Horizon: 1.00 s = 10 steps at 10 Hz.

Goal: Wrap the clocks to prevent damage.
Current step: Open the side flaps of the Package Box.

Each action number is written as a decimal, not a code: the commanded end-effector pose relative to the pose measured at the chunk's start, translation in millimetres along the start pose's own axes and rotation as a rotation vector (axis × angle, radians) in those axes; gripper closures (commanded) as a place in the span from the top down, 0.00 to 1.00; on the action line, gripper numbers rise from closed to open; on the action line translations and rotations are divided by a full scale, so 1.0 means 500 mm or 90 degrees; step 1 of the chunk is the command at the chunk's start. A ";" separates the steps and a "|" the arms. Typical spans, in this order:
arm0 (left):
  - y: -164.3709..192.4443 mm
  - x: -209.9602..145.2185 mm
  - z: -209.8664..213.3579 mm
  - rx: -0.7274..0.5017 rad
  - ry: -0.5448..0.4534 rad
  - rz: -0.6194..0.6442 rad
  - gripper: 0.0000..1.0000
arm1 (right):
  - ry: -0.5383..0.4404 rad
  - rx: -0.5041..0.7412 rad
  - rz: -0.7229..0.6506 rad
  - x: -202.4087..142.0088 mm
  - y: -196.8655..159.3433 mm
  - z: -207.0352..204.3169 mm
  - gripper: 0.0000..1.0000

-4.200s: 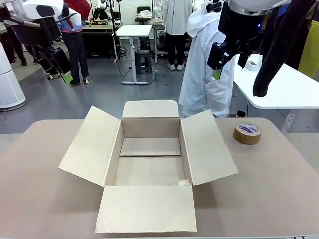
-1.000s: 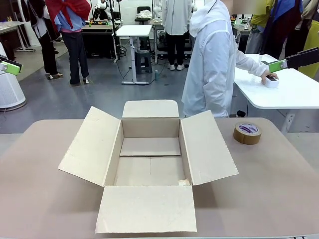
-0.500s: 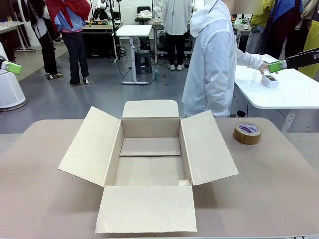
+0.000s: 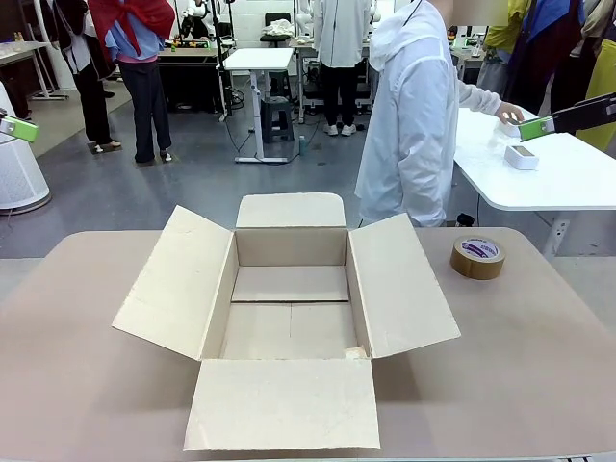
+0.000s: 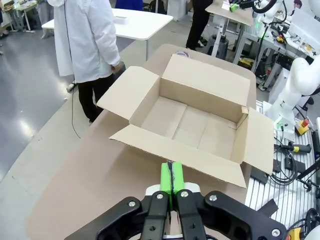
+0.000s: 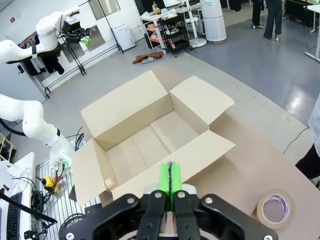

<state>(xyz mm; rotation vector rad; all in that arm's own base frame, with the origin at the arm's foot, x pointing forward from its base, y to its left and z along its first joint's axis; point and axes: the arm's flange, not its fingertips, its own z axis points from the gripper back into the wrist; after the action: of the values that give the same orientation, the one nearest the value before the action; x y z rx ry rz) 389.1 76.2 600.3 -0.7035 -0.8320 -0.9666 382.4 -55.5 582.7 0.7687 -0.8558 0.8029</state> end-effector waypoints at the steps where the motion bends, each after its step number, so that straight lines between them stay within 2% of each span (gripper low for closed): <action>1: -0.003 0.003 -0.003 -0.008 0.001 -0.006 0.00 | 0.000 0.000 0.000 0.000 0.000 0.000 0.00; 3: -0.001 0.001 -0.002 -0.002 0.001 -0.001 0.00 | 0.000 0.000 0.000 0.000 0.000 0.000 0.01; 4: -0.012 0.028 -0.022 0.000 0.024 -0.013 0.00 | -0.005 -0.016 -0.019 0.036 0.017 -0.034 0.01; 6: -0.038 0.111 -0.081 0.005 0.079 -0.020 0.00 | 0.044 -0.048 -0.081 0.115 0.058 -0.137 0.01; 8: -0.069 0.203 -0.175 0.000 0.170 -0.002 0.00 | 0.176 -0.103 -0.146 0.174 0.106 -0.274 0.01; 9: -0.084 0.224 -0.243 0.016 0.242 0.049 0.00 | 0.242 -0.135 -0.188 0.178 0.128 -0.334 0.01; 10: -0.095 0.230 -0.313 0.043 0.310 0.078 0.00 | 0.336 -0.161 -0.222 0.171 0.151 -0.389 0.01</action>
<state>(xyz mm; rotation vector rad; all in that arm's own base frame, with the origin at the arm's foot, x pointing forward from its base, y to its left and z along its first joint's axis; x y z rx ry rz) 412.7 -104.5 635.9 -0.4837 -0.5239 -0.9946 410.6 160.2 590.7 0.4760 -0.5101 0.5744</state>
